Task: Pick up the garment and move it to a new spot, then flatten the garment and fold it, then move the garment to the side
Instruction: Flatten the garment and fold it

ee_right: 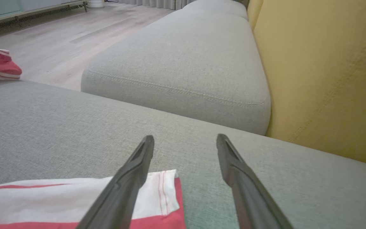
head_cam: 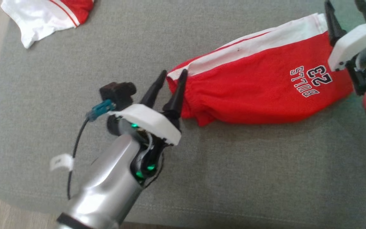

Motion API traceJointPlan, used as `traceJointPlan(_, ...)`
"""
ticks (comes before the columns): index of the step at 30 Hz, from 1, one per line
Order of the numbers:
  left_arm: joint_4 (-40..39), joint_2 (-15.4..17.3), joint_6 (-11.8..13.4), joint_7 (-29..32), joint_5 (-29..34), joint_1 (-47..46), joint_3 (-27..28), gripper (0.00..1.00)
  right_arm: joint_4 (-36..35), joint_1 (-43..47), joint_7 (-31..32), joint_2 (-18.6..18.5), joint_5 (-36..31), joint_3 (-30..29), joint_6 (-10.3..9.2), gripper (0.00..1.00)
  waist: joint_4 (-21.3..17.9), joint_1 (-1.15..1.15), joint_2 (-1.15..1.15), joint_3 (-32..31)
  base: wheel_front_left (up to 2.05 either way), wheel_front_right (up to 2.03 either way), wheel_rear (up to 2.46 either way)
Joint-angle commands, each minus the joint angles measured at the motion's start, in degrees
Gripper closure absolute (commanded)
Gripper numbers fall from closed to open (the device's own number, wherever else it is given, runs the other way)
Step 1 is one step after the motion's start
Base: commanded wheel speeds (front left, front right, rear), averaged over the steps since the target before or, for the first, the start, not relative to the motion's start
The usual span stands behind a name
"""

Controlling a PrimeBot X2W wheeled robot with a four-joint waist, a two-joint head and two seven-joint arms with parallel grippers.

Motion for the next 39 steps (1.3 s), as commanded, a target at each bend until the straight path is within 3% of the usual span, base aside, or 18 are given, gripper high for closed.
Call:
traceJointPlan(1,-3.3,1.9,0.5,-0.7,2.3,0.5,3.1,0.00,-1.4,-0.5,-0.7,-0.5,0.9,1.1,0.37,0.00,-0.3,0.00,0.00,-0.8,0.00,0.00,0.00)
traceJointPlan(6,-10.1,3.6,1.7,-0.7,9.8,6.2,7.4,0.00,-2.9,2.4,0.0,-1.2,4.5,3.7,0.37,0.00,-1.5,0.00,0.00,-3.2,0.00,0.00,0.00)
traceJointPlan(10,-14.0,4.4,2.5,-0.8,13.3,11.0,10.7,0.00,-4.5,5.8,4.2,-1.4,8.8,6.6,0.37,0.00,-2.9,0.00,0.00,-5.0,0.00,0.00,0.00)
traceJointPlan(19,-18.9,3.8,3.2,-0.8,15.8,19.0,15.5,0.00,-6.7,9.0,14.1,-3.6,16.5,10.9,0.37,0.00,-3.0,0.00,0.00,-4.9,0.00,0.00,0.00)
traceJointPlan(35,-19.3,2.6,2.2,-0.8,17.4,19.8,17.2,0.00,-6.9,10.1,27.9,-5.4,25.7,14.2,0.37,0.00,-0.5,0.00,0.00,-3.2,0.00,0.00,0.00)
traceJointPlan(36,-19.3,2.5,2.1,-0.8,17.4,19.9,17.3,0.00,-7.2,10.3,28.3,-5.3,26.3,14.3,0.37,0.09,-0.4,0.00,0.00,-3.2,0.00,0.00,0.00)
traceJointPlan(38,-19.3,2.4,2.0,-0.8,17.6,19.9,17.5,0.00,-7.8,10.6,28.9,-5.2,27.3,14.7,0.37,0.56,-0.5,0.00,0.00,-3.2,0.00,0.00,0.00)
traceJointPlan(39,-19.2,2.4,2.0,-0.8,17.7,20.0,17.7,0.00,-8.2,10.8,29.0,-5.2,27.7,15.0,0.37,0.66,-0.6,0.00,0.00,-3.3,0.00,0.00,0.00)
